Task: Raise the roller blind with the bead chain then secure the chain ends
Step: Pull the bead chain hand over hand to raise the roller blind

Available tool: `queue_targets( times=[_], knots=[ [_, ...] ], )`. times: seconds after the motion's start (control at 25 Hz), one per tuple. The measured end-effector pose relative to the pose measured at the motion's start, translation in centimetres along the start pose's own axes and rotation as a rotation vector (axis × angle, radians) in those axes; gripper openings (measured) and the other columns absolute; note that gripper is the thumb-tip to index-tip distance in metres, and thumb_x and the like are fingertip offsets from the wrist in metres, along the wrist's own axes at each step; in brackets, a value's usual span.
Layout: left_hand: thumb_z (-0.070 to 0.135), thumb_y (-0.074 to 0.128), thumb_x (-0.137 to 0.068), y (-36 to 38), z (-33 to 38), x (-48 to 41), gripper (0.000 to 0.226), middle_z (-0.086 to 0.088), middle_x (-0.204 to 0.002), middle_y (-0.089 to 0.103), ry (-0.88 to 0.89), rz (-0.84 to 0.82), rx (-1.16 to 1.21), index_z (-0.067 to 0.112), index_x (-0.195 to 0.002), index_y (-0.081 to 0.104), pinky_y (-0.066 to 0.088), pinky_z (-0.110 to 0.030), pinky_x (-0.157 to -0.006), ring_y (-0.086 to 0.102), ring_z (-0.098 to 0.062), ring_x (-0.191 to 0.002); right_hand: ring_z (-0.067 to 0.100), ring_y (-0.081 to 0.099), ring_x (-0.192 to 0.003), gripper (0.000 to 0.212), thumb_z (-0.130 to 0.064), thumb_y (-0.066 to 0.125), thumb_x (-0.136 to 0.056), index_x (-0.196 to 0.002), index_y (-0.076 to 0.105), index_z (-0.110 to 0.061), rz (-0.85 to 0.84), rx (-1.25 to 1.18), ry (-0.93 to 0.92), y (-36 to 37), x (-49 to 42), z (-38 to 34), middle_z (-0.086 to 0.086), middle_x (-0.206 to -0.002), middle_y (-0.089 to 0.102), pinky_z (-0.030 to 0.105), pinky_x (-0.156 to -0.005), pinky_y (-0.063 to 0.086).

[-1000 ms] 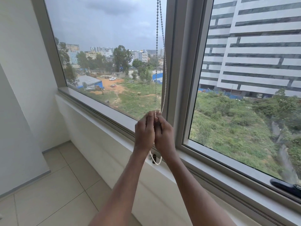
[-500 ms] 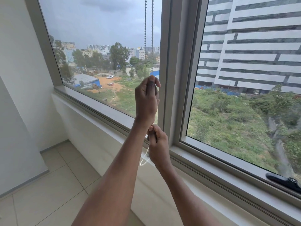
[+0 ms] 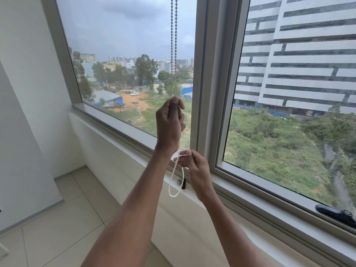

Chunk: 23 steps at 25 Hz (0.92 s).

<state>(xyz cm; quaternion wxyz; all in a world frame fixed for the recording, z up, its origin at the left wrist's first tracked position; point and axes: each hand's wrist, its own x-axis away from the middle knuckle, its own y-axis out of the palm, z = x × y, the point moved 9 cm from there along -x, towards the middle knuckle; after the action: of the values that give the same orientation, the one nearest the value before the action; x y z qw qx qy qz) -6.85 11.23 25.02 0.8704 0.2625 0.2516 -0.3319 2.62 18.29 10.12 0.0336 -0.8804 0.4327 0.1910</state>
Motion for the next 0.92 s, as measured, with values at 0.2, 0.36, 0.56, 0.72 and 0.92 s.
queue_targets(
  times=[0.2,0.36,0.56,0.72,0.92],
  knots=[
    [0.027,0.044,-0.116,-2.4,-0.5,1.3,0.042,0.013,-0.054,0.030,-0.006,0.004,0.007,0.026,-0.078,0.061,0.019,-0.018,-0.042,0.019,-0.006,-0.045,0.015,0.065,-0.117,0.044,-0.030,0.078,-0.097,-0.137,0.062,-0.020,0.172,0.339,-0.079,-2.3,-3.8,-0.1,-0.003,-0.132,0.069,0.044,-0.109,0.055],
    [0.032,0.046,-0.115,-3.9,-1.1,2.3,0.041,0.015,-0.054,0.032,0.003,0.018,-0.007,0.030,-0.077,0.063,0.021,-0.016,-0.042,0.021,-0.004,-0.044,0.014,0.053,-0.138,0.069,-0.024,0.079,-0.096,-0.156,0.046,-0.019,-0.142,0.414,0.075,2.1,-6.2,2.9,0.002,-0.148,0.060,0.039,-0.122,0.041],
    [0.036,0.047,-0.113,-6.7,-4.5,3.9,0.038,0.015,-0.054,0.033,-0.072,0.053,-0.034,0.029,-0.079,0.063,0.021,-0.017,-0.041,0.021,-0.004,-0.045,0.015,0.071,-0.083,0.014,-0.005,0.059,-0.108,-0.109,0.071,0.002,-0.214,0.181,0.161,3.3,-3.3,9.4,0.009,-0.091,0.077,0.019,-0.071,0.055],
    [0.035,0.043,-0.116,-9.2,-10.5,8.6,0.039,0.011,-0.058,0.037,-0.192,0.075,-0.178,0.019,-0.085,0.060,0.029,-0.022,-0.043,0.030,-0.007,-0.048,0.015,0.069,-0.078,0.013,-0.008,0.058,-0.109,-0.111,0.070,-0.005,-0.148,-0.109,0.347,2.3,2.1,15.4,0.004,-0.089,0.075,0.028,-0.079,0.051],
    [0.022,0.041,-0.117,-11.9,-17.2,14.2,0.039,0.001,-0.065,0.052,-0.325,0.016,-0.332,0.008,-0.084,0.058,0.048,-0.032,-0.061,0.051,-0.020,-0.060,0.017,0.066,-0.080,0.009,-0.007,0.060,-0.107,-0.112,0.068,-0.006,-0.040,-0.332,0.477,2.2,6.6,19.5,0.005,-0.093,0.072,0.029,-0.082,0.052]
  ],
)
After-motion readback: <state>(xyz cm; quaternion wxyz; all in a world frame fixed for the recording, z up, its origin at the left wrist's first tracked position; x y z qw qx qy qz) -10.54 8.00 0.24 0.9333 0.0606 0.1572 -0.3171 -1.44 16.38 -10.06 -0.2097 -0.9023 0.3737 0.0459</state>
